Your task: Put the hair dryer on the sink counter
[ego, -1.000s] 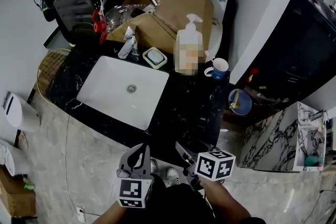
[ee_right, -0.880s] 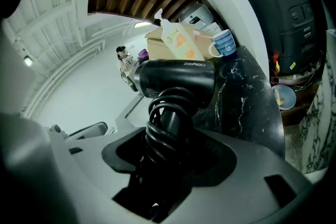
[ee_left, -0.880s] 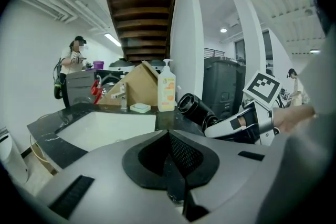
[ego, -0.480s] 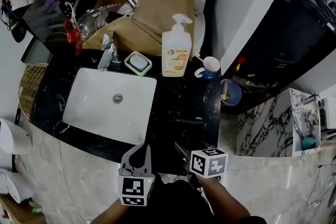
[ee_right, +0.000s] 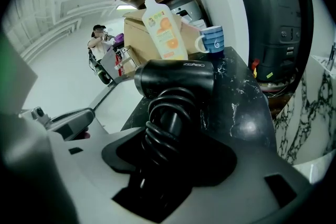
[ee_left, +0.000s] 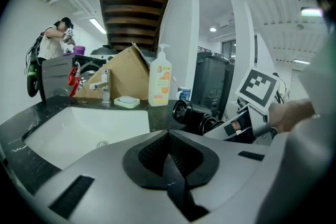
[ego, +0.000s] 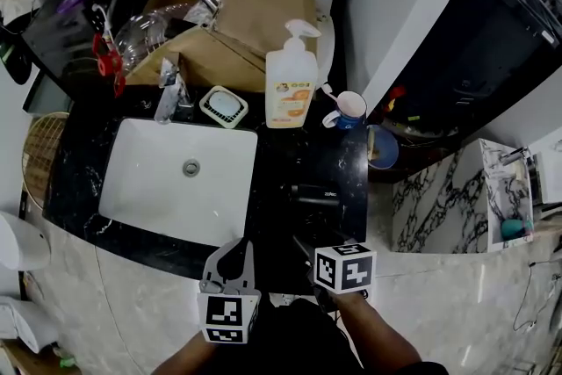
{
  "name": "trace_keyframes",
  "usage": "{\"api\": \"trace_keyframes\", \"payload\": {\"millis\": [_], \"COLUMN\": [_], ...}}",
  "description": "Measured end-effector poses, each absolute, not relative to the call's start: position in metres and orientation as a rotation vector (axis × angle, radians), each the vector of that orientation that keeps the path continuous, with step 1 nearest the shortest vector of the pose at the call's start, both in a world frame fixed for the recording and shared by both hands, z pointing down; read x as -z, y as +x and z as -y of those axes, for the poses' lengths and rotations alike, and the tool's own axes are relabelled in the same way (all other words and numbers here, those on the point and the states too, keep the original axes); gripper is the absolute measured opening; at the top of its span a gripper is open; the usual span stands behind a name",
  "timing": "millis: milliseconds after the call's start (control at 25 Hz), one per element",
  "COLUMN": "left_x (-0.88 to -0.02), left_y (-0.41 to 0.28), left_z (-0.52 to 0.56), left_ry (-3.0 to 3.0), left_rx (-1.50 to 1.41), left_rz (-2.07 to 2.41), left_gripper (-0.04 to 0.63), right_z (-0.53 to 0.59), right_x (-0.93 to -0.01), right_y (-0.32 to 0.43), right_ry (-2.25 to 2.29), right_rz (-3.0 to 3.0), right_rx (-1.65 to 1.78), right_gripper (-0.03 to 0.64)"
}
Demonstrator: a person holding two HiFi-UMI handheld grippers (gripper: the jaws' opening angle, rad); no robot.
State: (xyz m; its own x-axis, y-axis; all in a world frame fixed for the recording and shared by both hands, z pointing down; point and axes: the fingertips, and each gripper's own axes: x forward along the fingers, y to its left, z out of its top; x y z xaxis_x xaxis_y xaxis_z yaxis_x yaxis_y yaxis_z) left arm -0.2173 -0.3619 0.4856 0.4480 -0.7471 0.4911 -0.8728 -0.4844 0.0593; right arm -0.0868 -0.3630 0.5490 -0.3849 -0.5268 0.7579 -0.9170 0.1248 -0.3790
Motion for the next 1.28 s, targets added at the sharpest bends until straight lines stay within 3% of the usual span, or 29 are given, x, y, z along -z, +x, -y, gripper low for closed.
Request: {"api": "trace_keyframes", "payload": {"millis": [840, 1280], "left_x": [-0.469, -0.448], "left_y": [-0.218, -0.205], "left_z": [0.344, 0.314], "left_ry": [2.411, 2.398], "left_rx": [-0.534, -0.502], "left_rz": [1.437, 1.511], "left_gripper": [0.008, 0.008], "right_z": [0.356, 0.328], "right_x": [-0.559, -0.521], "right_y": [-0.089, -0.077], "right_ry": [1.385, 1.385], "right_rz": [1.876, 2.015], "right_rx": [-1.027, -0.923], "right_gripper": [0.285, 0.295]}}
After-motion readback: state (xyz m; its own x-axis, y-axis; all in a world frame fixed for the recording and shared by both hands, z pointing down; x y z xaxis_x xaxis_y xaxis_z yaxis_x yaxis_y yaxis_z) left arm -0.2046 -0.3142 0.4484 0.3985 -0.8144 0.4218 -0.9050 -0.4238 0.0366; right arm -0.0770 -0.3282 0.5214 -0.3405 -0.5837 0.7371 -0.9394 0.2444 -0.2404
